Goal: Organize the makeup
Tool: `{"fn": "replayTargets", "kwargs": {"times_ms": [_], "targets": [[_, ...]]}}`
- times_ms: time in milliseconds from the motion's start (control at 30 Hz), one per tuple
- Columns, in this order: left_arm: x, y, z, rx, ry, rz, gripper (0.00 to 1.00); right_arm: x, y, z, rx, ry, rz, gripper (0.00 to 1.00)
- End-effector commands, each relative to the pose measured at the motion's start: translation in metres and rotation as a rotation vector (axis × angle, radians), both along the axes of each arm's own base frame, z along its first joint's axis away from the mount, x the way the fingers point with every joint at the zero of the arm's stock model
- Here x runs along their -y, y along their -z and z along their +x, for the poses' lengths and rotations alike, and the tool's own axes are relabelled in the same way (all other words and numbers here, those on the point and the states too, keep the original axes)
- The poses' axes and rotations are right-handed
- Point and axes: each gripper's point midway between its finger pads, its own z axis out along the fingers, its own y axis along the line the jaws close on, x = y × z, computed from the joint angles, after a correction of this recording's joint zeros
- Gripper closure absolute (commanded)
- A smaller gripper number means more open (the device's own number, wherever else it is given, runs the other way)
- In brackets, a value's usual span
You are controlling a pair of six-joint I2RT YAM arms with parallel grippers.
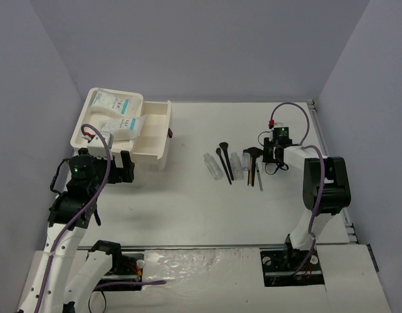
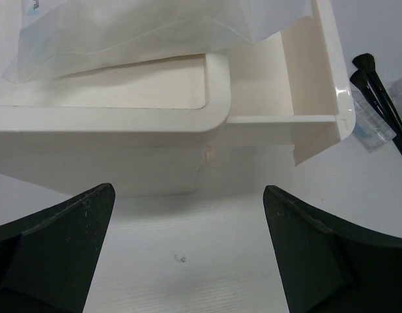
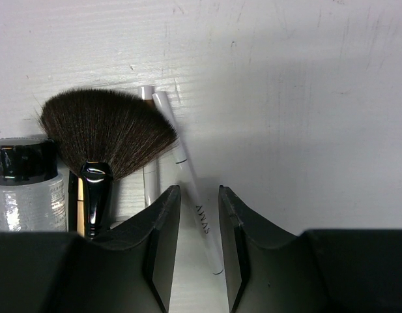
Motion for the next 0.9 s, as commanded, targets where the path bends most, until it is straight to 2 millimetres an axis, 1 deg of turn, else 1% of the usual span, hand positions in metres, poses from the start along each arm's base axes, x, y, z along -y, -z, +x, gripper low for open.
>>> {"fn": "replayTargets", "kwargs": {"times_ms": [0,100,167,300,367,467,533,567,633,667,733,767,800,867], "targets": [[0.004,-0.026,0.01,0.089,0.011,-0.016,0.03,0.001,-0.009,0.016,0.051,-0.004,0.0,0.73],[0.003,-0.026,0.009,0.091,0.01,-0.015,0.03,0.004,-0.002,0.013,0.032,0.006,-0.013,0.75],[0.003,-0.026,0.009,0.091,0.008,-0.015,0.03,0.007,0.0,0.01,0.023,0.023,-0.026,0.82],[0.003,-0.026,0.009,0.092,0.01,-0.014,0.03,0.021,0.003,0.002,-0.005,0.073,-0.062,0.93],[0.003,-0.026,0.009,0.091,0.01,-0.015,0.03,0.028,0.001,-0.002,-0.013,0.099,-0.083,0.98],[0.003,-0.026,0.01,0.089,0.01,-0.014,0.03,0.033,-0.016,-0.002,0.006,0.121,-0.102,1.0],[0.003,-0.026,0.009,0.09,0.008,-0.015,0.03,0.029,-0.04,0.004,0.057,0.116,-0.086,1.0],[0.003,-0.026,0.009,0.092,0.006,-0.014,0.03,0.023,-0.055,0.007,0.091,0.105,-0.063,1.0],[0.002,-0.027,0.009,0.093,0.004,-0.012,0.03,0.008,-0.086,0.015,0.16,0.075,-0.011,1.0],[0.002,-0.027,0.009,0.095,0.002,-0.01,0.03,-0.006,-0.109,0.019,0.214,0.057,0.037,1.0],[0.0,-0.028,0.008,0.101,-0.002,-0.008,0.03,-0.04,-0.162,0.025,0.328,0.009,0.151,1.0],[-0.001,-0.029,0.008,0.104,-0.007,-0.006,0.03,-0.063,-0.189,0.027,0.381,-0.023,0.207,1.0],[-0.001,-0.03,0.008,0.106,-0.009,-0.006,0.03,-0.079,-0.205,0.028,0.413,-0.063,0.224,1.0],[-0.002,-0.03,0.008,0.11,-0.012,-0.003,0.03,-0.139,-0.251,0.028,0.491,-0.154,0.345,1.0]]}}
